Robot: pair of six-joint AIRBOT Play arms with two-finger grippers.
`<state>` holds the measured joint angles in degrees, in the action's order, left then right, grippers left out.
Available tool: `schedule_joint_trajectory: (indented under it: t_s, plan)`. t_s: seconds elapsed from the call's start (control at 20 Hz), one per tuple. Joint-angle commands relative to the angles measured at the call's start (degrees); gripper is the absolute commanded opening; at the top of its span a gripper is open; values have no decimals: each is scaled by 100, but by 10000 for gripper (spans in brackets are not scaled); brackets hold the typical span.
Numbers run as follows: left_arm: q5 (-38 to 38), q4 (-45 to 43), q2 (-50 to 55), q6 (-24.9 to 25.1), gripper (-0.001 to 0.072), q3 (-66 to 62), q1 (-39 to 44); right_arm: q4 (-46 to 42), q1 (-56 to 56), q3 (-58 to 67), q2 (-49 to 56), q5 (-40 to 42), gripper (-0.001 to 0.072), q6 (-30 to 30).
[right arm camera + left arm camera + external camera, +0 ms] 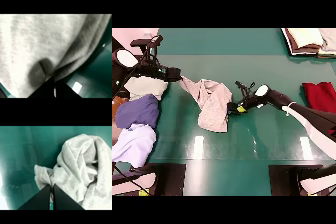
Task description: Fold the shirts.
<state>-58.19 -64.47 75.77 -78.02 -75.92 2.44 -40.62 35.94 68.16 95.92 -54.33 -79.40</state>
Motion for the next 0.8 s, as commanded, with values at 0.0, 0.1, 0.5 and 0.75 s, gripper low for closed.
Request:
schedule_joint_trajectory:
  t_s: [0.0,0.1,0.5,0.75]
  plan:
    - [26,-105,-173,4,20,-232,-4,-1342,-433,236,-417,-234,16,-549]
    - [26,-173,-455,7,20,-566,-4,-2323,-918,411,-992,-564,15,-769]
    - [22,146,-2127,4,20,-1711,-4,-3764,-2352,1897,-3222,-1425,15,-752]
    - [24,702,-3049,4,20,-2184,-4,-3768,-2472,2763,-4266,-1631,15,-643]
